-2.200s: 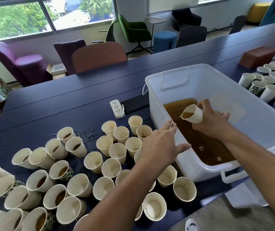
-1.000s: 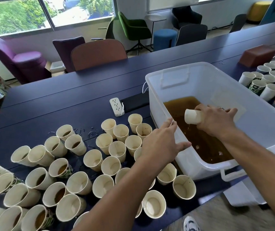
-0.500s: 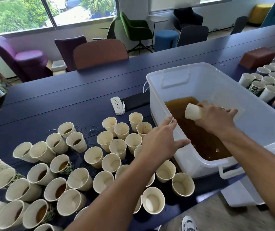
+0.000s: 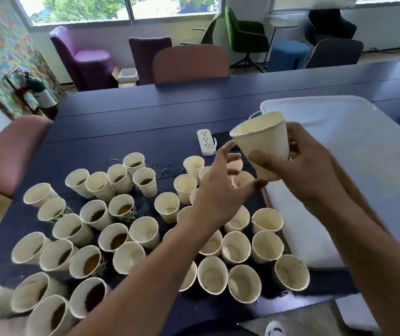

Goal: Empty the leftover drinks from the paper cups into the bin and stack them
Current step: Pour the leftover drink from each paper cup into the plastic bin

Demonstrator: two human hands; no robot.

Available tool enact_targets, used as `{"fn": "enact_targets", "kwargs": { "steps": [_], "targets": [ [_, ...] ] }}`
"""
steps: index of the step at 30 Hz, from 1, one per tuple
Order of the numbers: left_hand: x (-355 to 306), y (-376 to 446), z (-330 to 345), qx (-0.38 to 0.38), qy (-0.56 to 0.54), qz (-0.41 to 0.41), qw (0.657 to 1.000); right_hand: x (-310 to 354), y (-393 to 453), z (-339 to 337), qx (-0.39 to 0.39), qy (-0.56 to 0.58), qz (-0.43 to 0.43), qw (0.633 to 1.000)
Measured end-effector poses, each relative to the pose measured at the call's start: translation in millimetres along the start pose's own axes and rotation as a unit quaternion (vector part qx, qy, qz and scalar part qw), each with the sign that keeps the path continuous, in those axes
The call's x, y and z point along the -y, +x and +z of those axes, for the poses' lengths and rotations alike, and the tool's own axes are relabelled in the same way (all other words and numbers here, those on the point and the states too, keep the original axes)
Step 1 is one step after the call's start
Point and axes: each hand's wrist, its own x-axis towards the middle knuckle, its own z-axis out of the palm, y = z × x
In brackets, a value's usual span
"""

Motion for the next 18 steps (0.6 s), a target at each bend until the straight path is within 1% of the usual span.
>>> {"fn": "enact_targets", "kwargs": {
  "steps": [2,6,9,11,12,14,16,18],
  "targets": [
    [15,-12,-12,-0.031,-0.032,-0.028,0.999,2,-6,25,0.052,0.017,-0.004,0.998],
    [48,-35,-33,-0.100,-0.046,-0.074,0.991,1,-10,70,0.166,0.037,0.004,0.985],
    [61,-47,-50,-0.144,-0.057,-0.097,0.983,3,-8,91,0.255,0.063,0.017,0.965],
    [70,-52,-63,-0.169,-0.034,-0.111,0.979,12,-6,102,0.305,0.093,0.012,0.948],
    [73,-53,-69,-0.179,-0.011,-0.116,0.977,17,-4,107,0.306,0.106,0.016,0.946],
    [81,-56,-79,-0.192,0.038,-0.123,0.973,25,5,120,0.272,0.096,0.025,0.957],
    [86,-60,-86,-0.193,0.067,-0.123,0.971,28,16,133,0.243,0.024,0.008,0.970],
    [92,-63,-92,-0.194,0.081,-0.125,0.970,30,25,145,0.248,-0.029,-0.006,0.968]
  ]
}}
